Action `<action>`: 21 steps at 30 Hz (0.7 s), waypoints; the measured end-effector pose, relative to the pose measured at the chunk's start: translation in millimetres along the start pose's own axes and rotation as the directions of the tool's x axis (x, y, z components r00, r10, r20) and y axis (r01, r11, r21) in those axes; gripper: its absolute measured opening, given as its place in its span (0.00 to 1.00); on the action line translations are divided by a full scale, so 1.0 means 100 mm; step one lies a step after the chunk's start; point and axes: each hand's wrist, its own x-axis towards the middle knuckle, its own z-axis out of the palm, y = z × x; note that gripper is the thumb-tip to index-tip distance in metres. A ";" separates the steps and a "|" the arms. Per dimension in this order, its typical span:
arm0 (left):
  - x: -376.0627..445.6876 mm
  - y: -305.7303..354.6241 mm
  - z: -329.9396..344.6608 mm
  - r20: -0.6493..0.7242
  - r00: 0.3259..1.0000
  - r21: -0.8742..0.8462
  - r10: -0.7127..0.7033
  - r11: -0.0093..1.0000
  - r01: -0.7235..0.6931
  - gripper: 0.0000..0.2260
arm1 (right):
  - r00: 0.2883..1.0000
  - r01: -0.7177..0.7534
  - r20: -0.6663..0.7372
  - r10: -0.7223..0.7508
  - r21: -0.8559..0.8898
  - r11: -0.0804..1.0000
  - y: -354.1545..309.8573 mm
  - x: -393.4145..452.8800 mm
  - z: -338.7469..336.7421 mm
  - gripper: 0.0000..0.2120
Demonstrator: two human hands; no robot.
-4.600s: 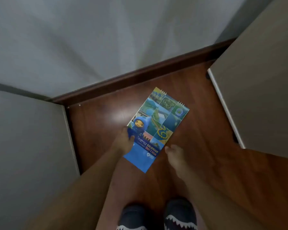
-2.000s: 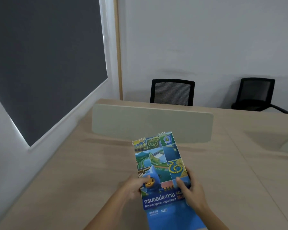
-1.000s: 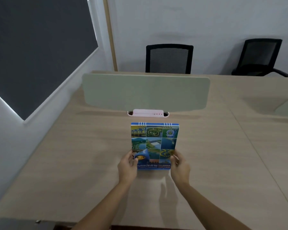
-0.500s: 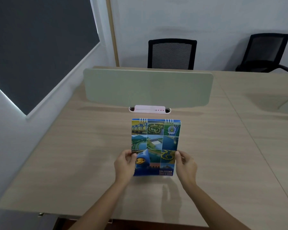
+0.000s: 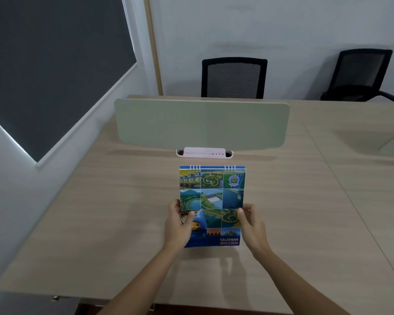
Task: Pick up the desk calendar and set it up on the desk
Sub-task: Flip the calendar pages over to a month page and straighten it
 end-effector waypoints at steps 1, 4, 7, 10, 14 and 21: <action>-0.01 -0.01 0.00 0.000 1.000 0.019 0.009 1.000 -0.009 0.22 | 1.000 -0.008 0.010 0.008 0.003 1.000 -0.01 -0.02 0.01 0.08; -0.01 -0.03 -0.02 0.009 1.000 0.020 0.027 0.999 -0.028 0.21 | 0.999 -0.011 0.034 0.010 0.032 0.999 -0.01 -0.02 0.05 0.11; 0.00 -0.01 -0.03 0.017 1.000 0.028 0.024 0.999 -0.024 0.18 | 1.000 -0.024 0.014 0.024 0.046 0.999 -0.05 0.01 0.07 0.15; 0.01 0.00 -0.05 -0.002 1.000 0.032 -0.005 0.999 0.005 0.17 | 0.999 -0.042 0.001 0.042 0.053 0.998 -0.07 0.05 0.08 0.20; 0.00 0.03 -0.05 -0.006 0.999 -0.003 -0.052 0.999 0.052 0.18 | 0.999 -0.042 -0.027 0.042 0.012 0.999 -0.08 0.06 0.03 0.17; 0.02 0.02 -0.06 -0.051 0.994 0.041 -0.098 0.994 0.100 0.15 | 0.996 -0.052 -0.072 0.050 -0.025 0.998 -0.13 0.00 -0.07 0.14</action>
